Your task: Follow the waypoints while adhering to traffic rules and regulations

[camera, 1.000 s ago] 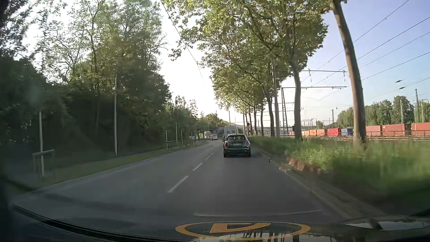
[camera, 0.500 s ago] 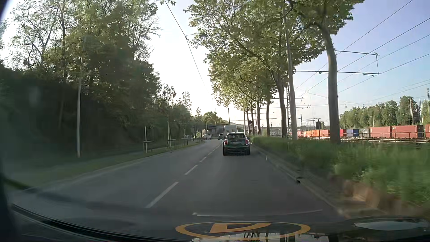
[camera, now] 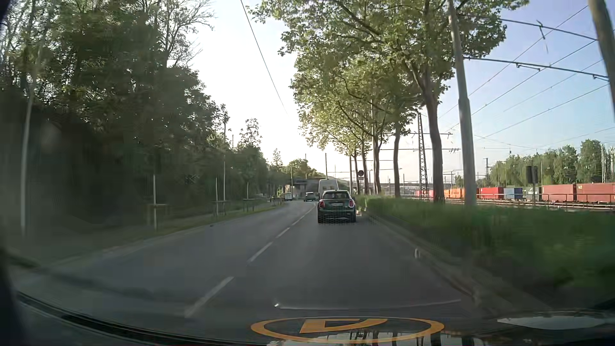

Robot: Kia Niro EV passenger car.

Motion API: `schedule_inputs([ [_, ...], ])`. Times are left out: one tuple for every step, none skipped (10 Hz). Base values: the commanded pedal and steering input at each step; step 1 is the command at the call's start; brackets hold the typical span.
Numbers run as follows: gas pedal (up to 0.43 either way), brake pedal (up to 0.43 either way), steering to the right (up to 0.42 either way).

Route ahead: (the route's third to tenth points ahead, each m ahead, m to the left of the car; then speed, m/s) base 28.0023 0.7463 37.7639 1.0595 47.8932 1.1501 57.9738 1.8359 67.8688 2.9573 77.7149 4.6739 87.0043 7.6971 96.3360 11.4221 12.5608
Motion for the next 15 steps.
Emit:
schedule_inputs([
  [0.157, 0.0, 0.0],
  [0.157, 0.0, 0.001],
  [0.157, 0.0, 0.0],
  [0.157, 0.0, 0.001],
  [0.15, 0.0, 0.001],
  [0.15, 0.0, 0.001],
  [0.15, 0.0, 0.001],
  [0.15, 0.0, 0.001],
  [0.15, 0.0, 0.0],
  [0.15, 0.0, 0.0],
  [0.15, 0.0, 0.0],
  [0.15, 0.0, 0.0],
  [0.15, 0.0, 0.0],
  [0.15, 0.0, 0.0],
  [0.15, 0.0, 0.0],
])
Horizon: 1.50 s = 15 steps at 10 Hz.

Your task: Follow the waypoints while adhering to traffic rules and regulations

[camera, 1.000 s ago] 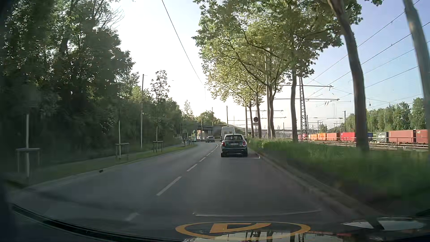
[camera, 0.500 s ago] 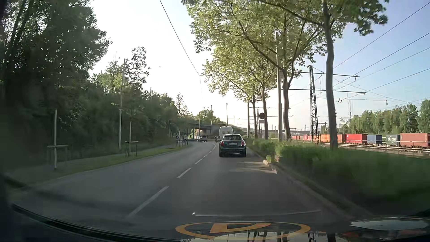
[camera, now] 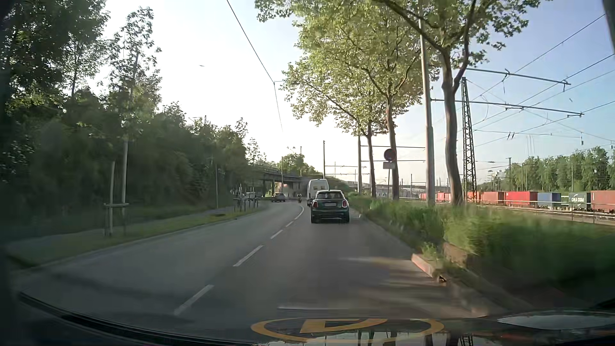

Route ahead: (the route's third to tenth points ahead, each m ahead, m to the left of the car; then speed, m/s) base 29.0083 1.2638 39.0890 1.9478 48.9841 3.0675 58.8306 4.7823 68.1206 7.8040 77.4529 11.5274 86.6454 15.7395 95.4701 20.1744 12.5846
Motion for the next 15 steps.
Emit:
schedule_inputs([
  [0.15, 0.0, 0.0],
  [0.15, 0.0, -0.001],
  [0.15, 0.0, -0.003],
  [0.15, 0.0, -0.004],
  [0.15, 0.0, -0.005],
  [0.15, 0.0, -0.005],
  [0.13, 0.0, -0.005],
  [0.13, 0.0, -0.005],
  [0.118, 0.0, -0.005],
  [0.118, 0.0, -0.006],
  [0.118, 0.0, -0.006],
  [0.118, 0.0, -0.006],
  [0.118, 0.0, -0.007],
  [0.13, 0.0, -0.008],
  [0.13, 0.0, -0.009],
])
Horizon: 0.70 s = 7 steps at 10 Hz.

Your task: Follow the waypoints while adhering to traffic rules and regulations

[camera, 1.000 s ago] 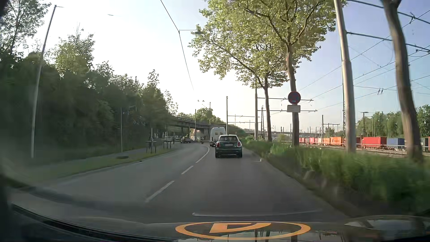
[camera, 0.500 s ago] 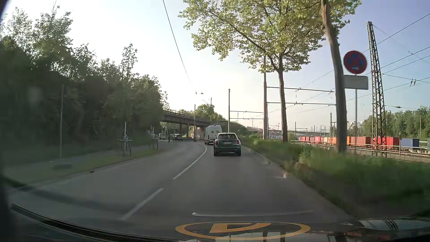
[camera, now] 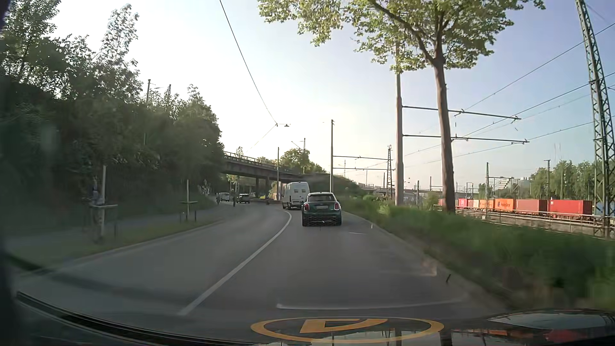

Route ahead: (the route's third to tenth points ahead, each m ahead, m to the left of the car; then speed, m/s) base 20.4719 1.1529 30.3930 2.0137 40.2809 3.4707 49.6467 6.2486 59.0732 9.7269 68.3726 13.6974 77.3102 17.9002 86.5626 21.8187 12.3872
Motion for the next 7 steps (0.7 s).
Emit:
schedule_inputs([
  [0.138, 0.0, -0.01],
  [0.138, 0.0, -0.012],
  [0.138, 0.0, -0.012],
  [0.138, 0.0, -0.014],
  [0.138, 0.0, -0.015],
  [0.138, 0.0, -0.016],
  [0.138, 0.0, -0.016],
])
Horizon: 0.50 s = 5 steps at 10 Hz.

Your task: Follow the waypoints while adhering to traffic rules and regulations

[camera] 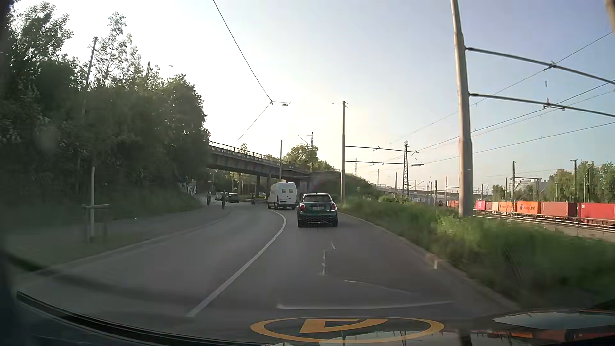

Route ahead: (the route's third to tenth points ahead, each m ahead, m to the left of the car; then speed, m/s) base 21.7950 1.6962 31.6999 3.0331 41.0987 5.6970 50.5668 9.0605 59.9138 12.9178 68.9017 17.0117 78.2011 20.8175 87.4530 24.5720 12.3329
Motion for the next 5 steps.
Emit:
schedule_inputs([
  [0.138, 0.0, -0.017],
  [0.138, 0.0, -0.017],
  [0.138, 0.0, -0.017],
  [0.13, 0.0, -0.017],
  [0.13, 0.0, -0.017],
])
